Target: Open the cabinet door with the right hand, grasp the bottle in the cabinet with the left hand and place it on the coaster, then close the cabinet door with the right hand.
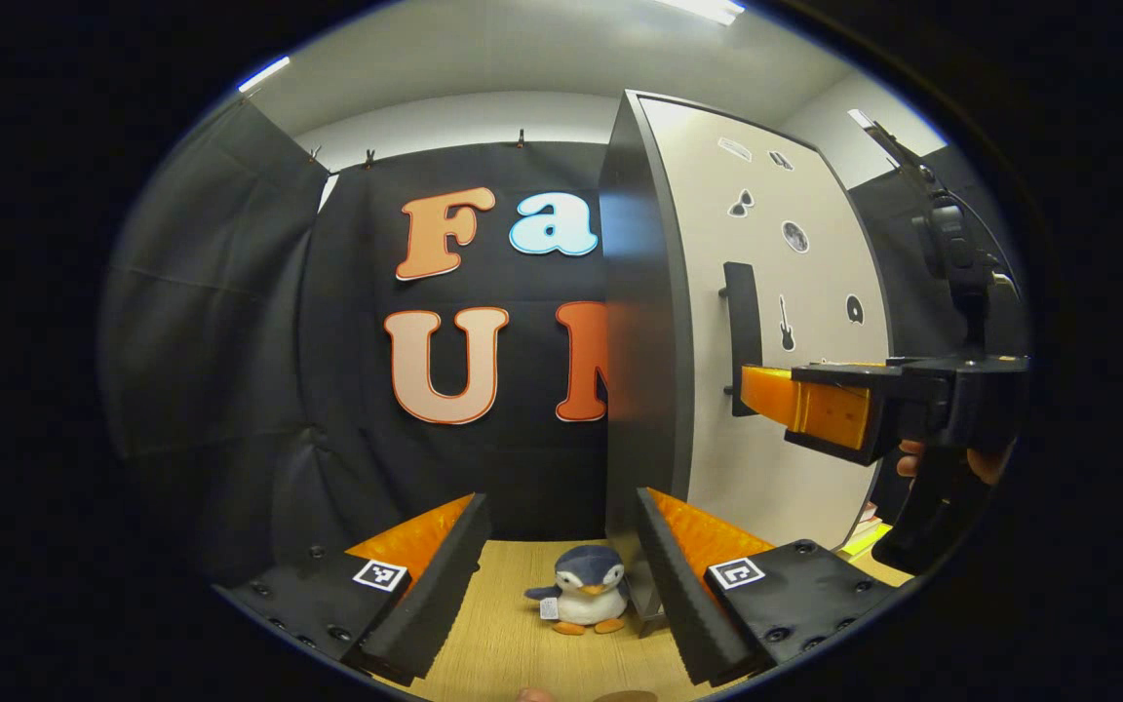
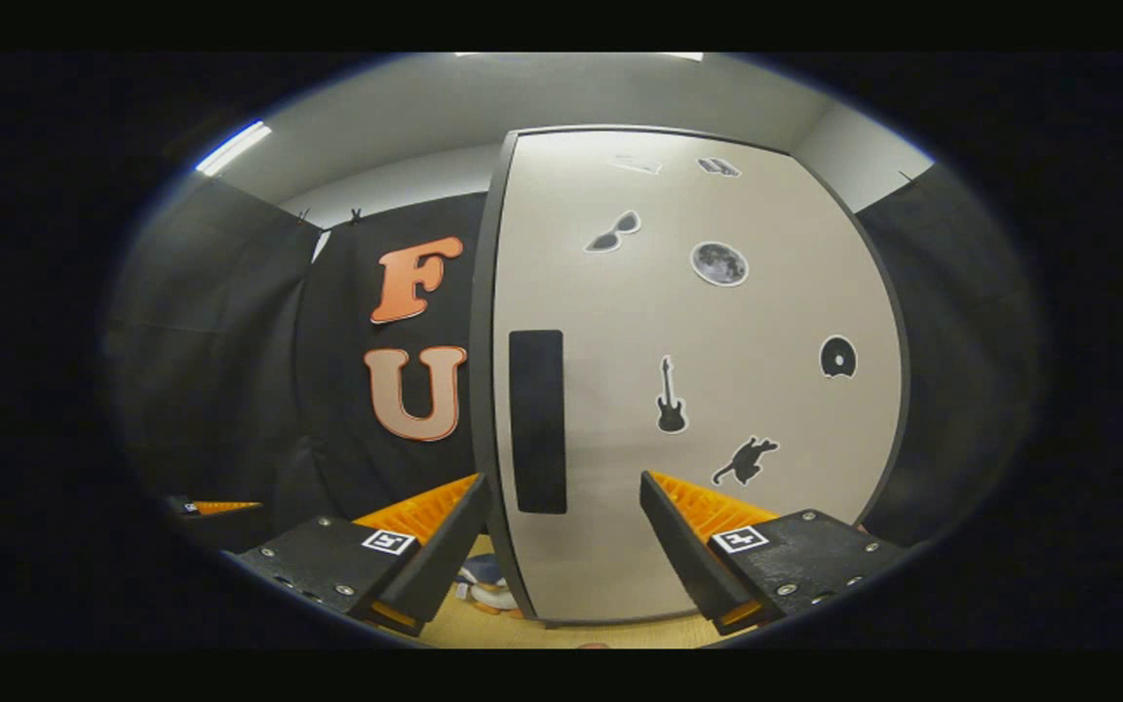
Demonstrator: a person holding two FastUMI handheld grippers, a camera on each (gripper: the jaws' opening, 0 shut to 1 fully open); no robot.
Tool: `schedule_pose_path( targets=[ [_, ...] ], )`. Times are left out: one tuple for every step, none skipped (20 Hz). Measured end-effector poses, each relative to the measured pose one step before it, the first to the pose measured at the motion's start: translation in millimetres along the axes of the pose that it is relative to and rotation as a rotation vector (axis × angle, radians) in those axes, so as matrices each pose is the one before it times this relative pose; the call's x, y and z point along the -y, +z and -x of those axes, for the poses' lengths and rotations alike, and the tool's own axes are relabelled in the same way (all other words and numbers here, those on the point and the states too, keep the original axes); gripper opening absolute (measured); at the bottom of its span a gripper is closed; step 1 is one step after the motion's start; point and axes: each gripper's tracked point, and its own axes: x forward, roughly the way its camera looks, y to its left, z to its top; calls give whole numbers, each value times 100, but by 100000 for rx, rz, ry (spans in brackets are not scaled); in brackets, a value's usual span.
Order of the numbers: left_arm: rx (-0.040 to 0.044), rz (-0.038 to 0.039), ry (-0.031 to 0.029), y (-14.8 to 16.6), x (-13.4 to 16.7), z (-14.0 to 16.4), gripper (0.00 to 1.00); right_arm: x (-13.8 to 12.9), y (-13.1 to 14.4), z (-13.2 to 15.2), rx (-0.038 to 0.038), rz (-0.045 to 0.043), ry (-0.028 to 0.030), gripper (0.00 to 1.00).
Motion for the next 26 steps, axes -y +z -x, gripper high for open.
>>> schedule_pose_path(
  targets=[
    [-357, 326, -4, -191, -125, -103, 99, -19, -58, -354, -404, 465, -473, 95],
    [-412, 294, -80, -122, -97, -21, 96, 13, -84, -428, -341, 442, -828, 95],
    [-562, 261, 69, -225, -70, -71, 96, 187, 17, -496, -353, 480, -1303, 95],
    [-647, 221, 63, -283, -141, 69, 96, -14, 70, -399, -88, 375, -641, 95],
    [-640, -100, 48, -274, -105, -8, 99, -144, 122, -372, 325, 240, -295, 95],
    [-423, -231, 326, -214, -151, 123, 99, -43, 316, -247, 601, 204, -198, 95],
    [-298, -268, 309, -139, -134, 5, 96, -39, 344, -196, 688, 98, -151, 95],
    [-296, -196, 296, -134, -54, 63, 96, -111, 262, -204, 722, -150, 61, 95],
    [-228, 71, 181, -93, -75, 12, 96, -253, 299, -275, 578, -139, 127, 94],
    [-311, 316, 64, -129, -83, 228, 96, -45, 55, -267, 13, -47, -286, 93],
    [-212, 521, 30, -82, -37, 157, 99, 48, -97, -186, -425, 152, -163, 91],
    [-26, 369, 81, -60, -43, 42, 99, -6, -98, -182, -580, 303, -374, 86],
    [-343, 39, 268, -81, -104, 93, 99, 23, -81, -384, -788, 212, -302, 83],
    [-367, 65, 222, -109, -56, 47, 97, -123, -111, -280, -460, -243, 74, 77],
    [-213, 182, 217, -37, -82, 93, 97, -66, -84, -211, -375, -392, 36, 75],
    [-26, 166, 254, -44, -172, 178, 96, 94, -39, 12, -191, 59, -936, 69],
    [-58, 22, 369, -62, -150, 195, 94, -181, 6, -213, 502, 415, 285, 66],
    [-153, 0, 338, -115, -151, 157, 94, -387, -3, 190, 2, 118, 656, 59],
    [-260, 55, 144, -43, -149, 115, 94, -435, -58, -45, 51, -290, 894, 55],
    [-330, 47, 138, -168, -90, 83, 96, -67, 42, 57, 10, 166, -877, 44],
    [-171, 28, 71, -65, -89, 170, 94, 141, 44, -3, 169, 294, -583, 38],
    [-229, -98, 176, -77, -140, 195, 94, 26, -117, 18, -159, -451, -356, 36],
    [-164, -87, 184, -94, -200, 168, 95, -15, -5, -65, -272, -865, -37, 36],
    [-315, -51, 82, -139, -122, 84, 96, 28, 23, 64, -412, -690, 153, 33],
    [-336, 27, -65, -118, -151, 165, 98, 29, 32, 87, -58, -598, 67, 27],
    [-326, -53, -126, -144, -244, 114, 99, -28, 17, 109, 238, -630, -171, 28]
  ],
)
